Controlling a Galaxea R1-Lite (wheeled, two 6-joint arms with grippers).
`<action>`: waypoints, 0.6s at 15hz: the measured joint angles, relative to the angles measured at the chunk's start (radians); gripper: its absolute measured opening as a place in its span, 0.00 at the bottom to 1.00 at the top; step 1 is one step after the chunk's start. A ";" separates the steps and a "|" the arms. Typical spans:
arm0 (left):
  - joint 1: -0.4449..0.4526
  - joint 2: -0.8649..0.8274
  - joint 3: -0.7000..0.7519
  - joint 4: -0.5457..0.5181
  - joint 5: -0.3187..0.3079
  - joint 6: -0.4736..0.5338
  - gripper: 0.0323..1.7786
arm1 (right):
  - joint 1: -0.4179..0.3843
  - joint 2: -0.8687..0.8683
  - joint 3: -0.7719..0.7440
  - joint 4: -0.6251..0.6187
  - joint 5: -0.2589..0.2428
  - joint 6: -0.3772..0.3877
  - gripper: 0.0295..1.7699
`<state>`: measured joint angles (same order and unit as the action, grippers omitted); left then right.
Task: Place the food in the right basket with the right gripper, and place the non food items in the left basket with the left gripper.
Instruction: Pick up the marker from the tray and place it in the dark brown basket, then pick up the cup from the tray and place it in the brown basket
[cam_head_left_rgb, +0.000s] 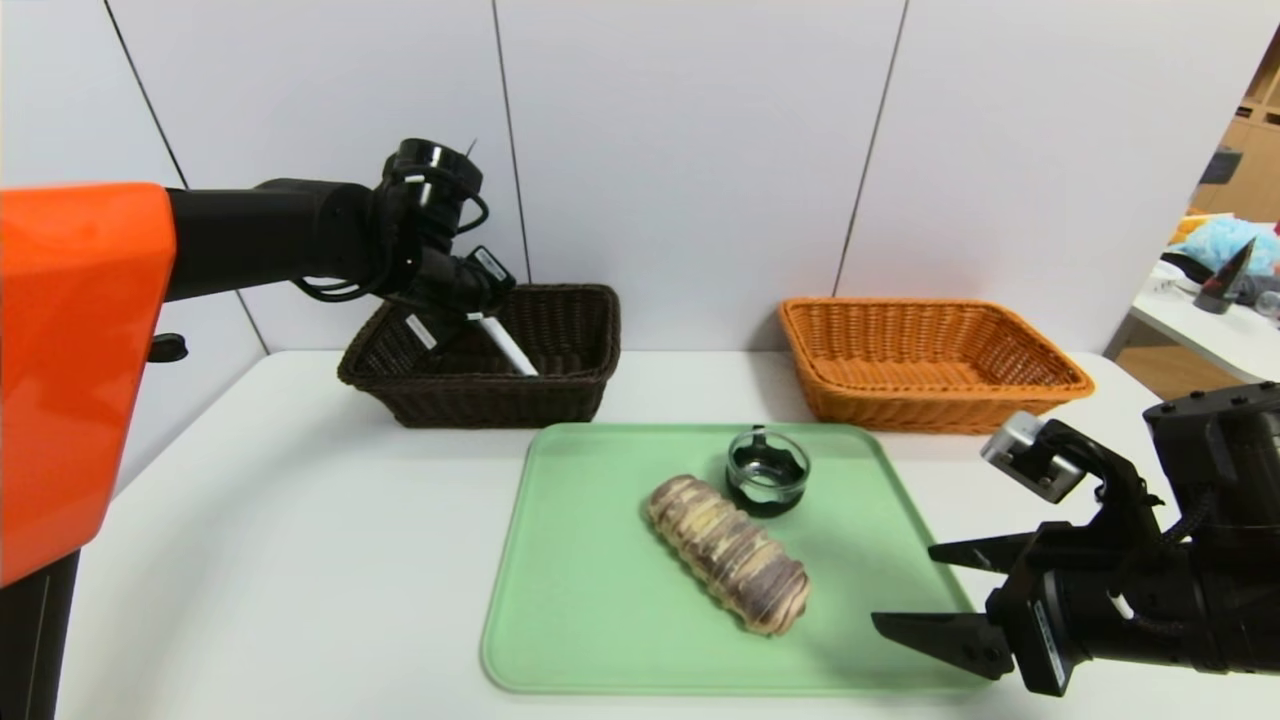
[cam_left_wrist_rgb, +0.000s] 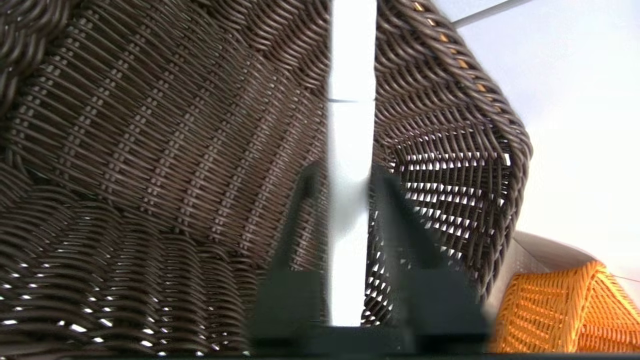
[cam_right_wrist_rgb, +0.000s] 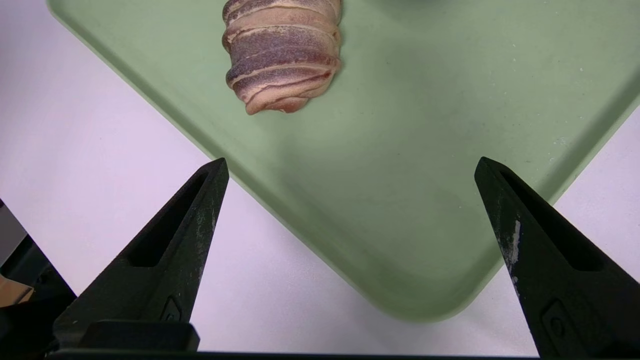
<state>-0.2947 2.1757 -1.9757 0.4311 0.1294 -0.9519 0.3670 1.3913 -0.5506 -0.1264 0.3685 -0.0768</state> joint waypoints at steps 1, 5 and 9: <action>0.000 0.001 0.000 0.000 0.000 0.000 0.37 | 0.000 0.000 0.000 0.000 0.000 -0.001 0.96; 0.000 0.005 0.000 -0.001 0.000 0.001 0.61 | 0.000 0.001 -0.001 0.000 0.000 -0.001 0.96; -0.003 -0.028 0.000 0.008 0.000 0.011 0.75 | -0.001 0.001 -0.004 -0.002 0.000 0.000 0.96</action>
<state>-0.2972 2.1479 -1.9757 0.4387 0.1294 -0.9409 0.3660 1.3928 -0.5547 -0.1283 0.3685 -0.0772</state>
